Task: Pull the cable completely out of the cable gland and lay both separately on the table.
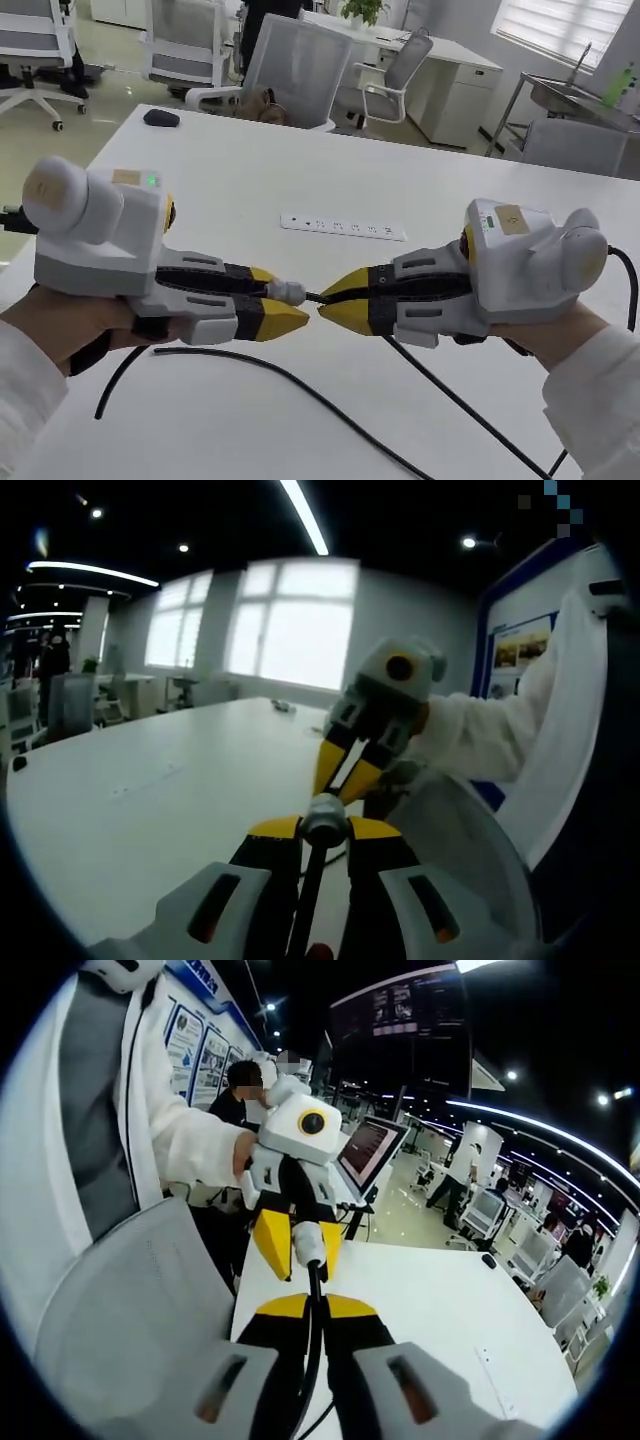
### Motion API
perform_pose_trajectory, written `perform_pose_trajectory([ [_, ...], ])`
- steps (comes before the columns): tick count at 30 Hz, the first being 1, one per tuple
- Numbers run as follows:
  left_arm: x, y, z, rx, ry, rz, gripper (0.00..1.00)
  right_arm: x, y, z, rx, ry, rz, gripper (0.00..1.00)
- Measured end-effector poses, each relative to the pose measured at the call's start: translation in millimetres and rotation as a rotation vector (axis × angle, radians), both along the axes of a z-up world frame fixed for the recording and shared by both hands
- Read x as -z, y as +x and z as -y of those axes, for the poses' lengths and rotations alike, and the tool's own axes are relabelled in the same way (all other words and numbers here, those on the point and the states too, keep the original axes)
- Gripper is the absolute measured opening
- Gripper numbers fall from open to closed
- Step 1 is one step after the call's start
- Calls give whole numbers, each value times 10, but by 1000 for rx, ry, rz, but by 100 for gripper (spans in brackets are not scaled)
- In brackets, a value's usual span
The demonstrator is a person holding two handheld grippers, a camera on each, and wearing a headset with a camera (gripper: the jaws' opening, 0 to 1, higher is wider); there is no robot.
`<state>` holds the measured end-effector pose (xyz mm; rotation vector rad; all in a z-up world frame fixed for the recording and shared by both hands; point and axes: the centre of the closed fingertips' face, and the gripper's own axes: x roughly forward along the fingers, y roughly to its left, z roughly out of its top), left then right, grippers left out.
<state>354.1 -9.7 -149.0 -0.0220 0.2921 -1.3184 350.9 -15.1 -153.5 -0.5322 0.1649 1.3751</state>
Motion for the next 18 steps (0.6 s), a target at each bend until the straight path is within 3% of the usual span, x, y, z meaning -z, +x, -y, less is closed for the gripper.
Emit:
perform_pose_trajectory([
  [7, 41, -7, -20, -2, 13, -1, 18, 60, 15, 33, -2, -15, -5, 3],
  [18, 36, 13, -112, -29, 4, -4, 18, 264, 86, 274, 44, -55, -47, 3],
])
